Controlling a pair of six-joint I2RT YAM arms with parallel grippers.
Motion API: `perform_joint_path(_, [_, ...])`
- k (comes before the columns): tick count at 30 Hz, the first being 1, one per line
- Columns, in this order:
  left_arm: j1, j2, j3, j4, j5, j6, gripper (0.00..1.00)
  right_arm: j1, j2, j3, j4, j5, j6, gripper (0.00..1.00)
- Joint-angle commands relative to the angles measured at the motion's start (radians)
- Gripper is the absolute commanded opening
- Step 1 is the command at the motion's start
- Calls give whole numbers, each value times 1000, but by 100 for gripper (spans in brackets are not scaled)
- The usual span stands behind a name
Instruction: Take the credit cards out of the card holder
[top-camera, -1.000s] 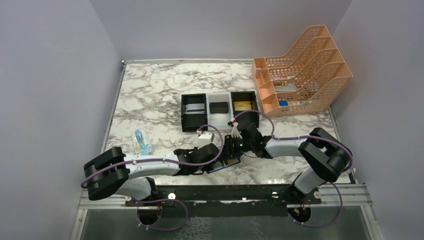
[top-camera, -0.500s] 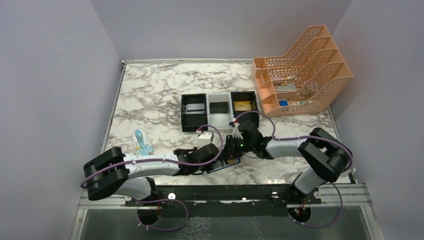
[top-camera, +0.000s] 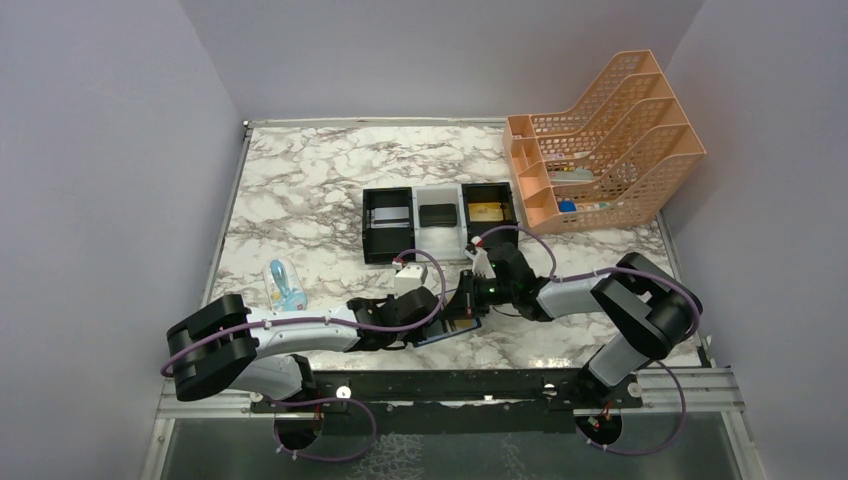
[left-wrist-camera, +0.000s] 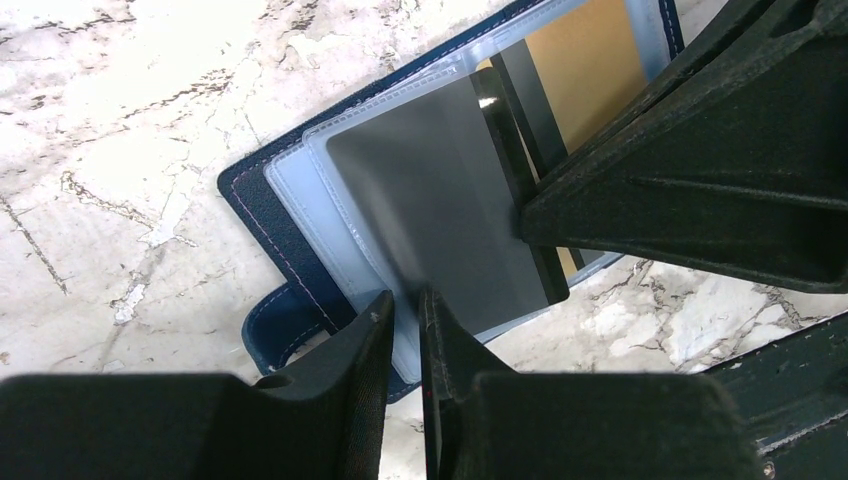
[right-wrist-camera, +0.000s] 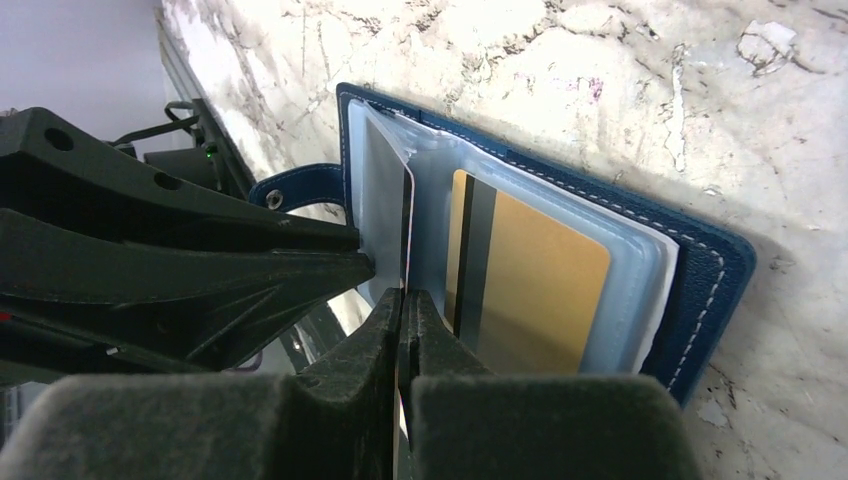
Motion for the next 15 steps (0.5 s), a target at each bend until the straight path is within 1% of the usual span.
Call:
perform_joint_path(1, [-4, 9, -29, -55, -20, -2, 18, -16, 27, -20, 88, -94, 10, 1])
perform_joint_path(9, [-4, 7, -30, -63, -21, -3, 17, -89, 25, -43, 90, -162, -19, 2])
perform_joint_path(12, [-5, 11, -30, -62, -23, -2, 17, -97, 31, -30, 50, -181, -53, 2])
perform_joint_path(15, [-4, 17, -22, -62, -22, 1, 17, -98, 32, -31, 46, -178, -58, 2])
